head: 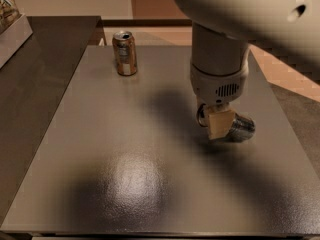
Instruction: Knock redbull can over
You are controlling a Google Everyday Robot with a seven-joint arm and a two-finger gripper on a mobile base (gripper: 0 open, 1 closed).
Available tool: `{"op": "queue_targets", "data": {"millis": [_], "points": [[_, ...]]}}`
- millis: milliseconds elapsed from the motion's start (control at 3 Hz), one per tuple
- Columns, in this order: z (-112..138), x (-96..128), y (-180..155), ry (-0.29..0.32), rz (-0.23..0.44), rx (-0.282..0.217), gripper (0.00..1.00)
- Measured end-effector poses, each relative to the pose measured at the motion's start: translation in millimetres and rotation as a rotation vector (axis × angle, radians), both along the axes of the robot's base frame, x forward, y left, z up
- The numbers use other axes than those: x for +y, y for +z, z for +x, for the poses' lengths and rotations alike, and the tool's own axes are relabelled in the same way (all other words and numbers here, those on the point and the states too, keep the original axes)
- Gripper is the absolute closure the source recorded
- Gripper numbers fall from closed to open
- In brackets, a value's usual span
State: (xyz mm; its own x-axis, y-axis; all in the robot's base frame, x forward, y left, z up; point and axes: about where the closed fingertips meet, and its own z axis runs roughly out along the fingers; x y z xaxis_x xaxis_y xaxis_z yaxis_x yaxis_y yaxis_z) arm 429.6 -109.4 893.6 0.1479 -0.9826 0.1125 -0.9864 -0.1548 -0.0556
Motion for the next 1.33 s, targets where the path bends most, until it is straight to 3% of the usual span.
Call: {"op": "queue_targets", "data": {"millis": [667,1000,1333], "points": [[-8.1,2.2,-30.6,0.055,-0.075,0.030,0.13],[-5.2,4.7,-30.5,0.057,-0.065,0.015,0.00],[-5.1,4.8,-30.5,0.057,-0.065,0.015,0.00]]}}
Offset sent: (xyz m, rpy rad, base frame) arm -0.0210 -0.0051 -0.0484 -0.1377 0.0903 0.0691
